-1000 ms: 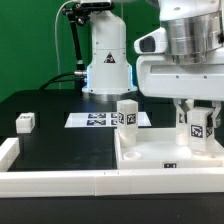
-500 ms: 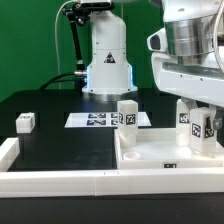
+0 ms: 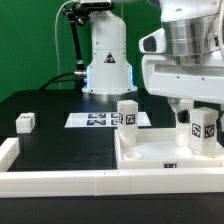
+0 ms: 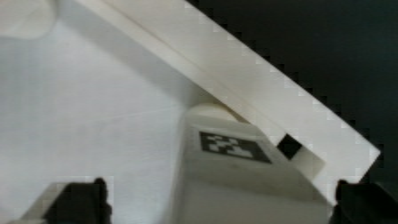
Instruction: Assemble square table
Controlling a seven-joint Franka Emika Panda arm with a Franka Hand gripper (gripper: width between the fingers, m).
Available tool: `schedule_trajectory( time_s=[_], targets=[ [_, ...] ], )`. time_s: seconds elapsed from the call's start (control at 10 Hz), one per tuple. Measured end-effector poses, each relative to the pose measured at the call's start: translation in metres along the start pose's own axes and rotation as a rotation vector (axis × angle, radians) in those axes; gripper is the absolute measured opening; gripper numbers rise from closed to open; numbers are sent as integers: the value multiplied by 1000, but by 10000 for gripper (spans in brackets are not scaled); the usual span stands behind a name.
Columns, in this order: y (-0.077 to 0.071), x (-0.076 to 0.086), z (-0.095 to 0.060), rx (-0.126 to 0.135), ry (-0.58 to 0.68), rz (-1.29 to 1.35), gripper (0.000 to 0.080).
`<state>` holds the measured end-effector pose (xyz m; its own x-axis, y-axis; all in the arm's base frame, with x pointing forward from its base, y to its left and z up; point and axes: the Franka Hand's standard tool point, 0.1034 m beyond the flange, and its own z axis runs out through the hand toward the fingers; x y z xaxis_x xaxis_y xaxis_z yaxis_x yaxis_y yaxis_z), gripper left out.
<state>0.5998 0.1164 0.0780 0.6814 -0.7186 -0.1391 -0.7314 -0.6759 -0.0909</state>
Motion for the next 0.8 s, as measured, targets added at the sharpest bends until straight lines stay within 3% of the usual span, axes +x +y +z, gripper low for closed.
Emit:
schedule_trajectory(
  time_s=[0.2,0.5,0.8],
  targets=[
    [0,0,-1,-7,0,-192,648],
    [0,-1,-1,-48,10,-461,649],
    [1,0,-1,-48,8,-621,649]
  ],
)
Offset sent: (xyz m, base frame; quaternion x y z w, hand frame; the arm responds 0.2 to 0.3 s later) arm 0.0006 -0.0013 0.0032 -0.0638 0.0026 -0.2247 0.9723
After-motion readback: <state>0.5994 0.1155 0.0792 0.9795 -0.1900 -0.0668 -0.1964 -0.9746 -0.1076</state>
